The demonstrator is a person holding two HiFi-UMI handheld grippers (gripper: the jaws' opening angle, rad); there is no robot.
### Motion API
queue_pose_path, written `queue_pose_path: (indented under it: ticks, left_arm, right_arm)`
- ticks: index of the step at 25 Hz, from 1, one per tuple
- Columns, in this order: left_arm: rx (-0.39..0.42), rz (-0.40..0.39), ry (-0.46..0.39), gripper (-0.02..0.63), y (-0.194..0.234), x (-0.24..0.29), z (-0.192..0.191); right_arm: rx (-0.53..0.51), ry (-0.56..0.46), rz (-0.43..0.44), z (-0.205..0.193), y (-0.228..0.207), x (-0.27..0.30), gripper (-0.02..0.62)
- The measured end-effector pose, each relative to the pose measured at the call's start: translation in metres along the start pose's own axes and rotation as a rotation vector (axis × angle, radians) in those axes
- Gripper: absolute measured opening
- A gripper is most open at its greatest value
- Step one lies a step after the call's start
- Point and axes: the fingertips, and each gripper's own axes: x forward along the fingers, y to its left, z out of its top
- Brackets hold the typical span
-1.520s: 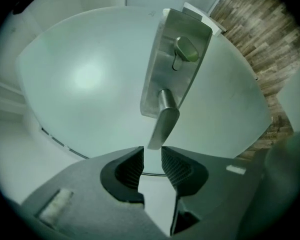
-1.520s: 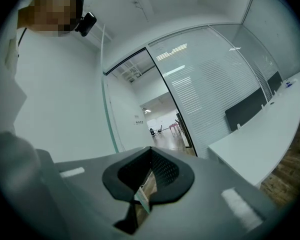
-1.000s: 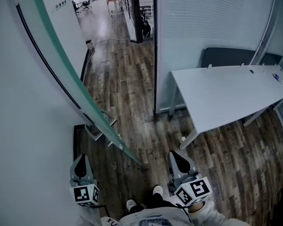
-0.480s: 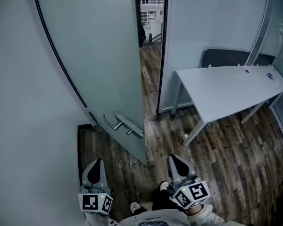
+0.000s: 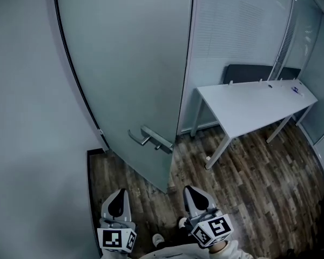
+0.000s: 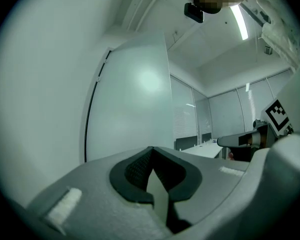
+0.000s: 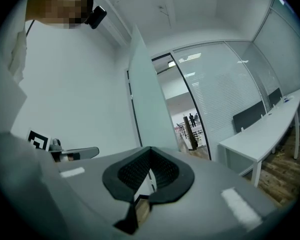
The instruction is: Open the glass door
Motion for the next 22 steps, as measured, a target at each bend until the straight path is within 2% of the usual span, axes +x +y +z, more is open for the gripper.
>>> queue_pose_path:
  ticks: [7, 14, 22]
  left_arm:
    - [0.001, -0.006, 0.003, 0.003, -0.007, -0.008, 0.007]
    - [0.054, 0.001, 0.006, 0.003, -0.013, -0.006, 0.016]
    - [0.076, 0.007, 0.008, 0.003, -0.016, -0.005, 0.017]
  right_arm:
    - [-0.022, 0.022, -0.012, 0.005, 0.005, -0.013, 0.003]
    - [-0.022, 0.024, 0.009, 0.007, 0.007, -0.014, 0.003]
    - [-0.025, 0.007, 0.015, 0.01, 0.006, -0.014, 0.003]
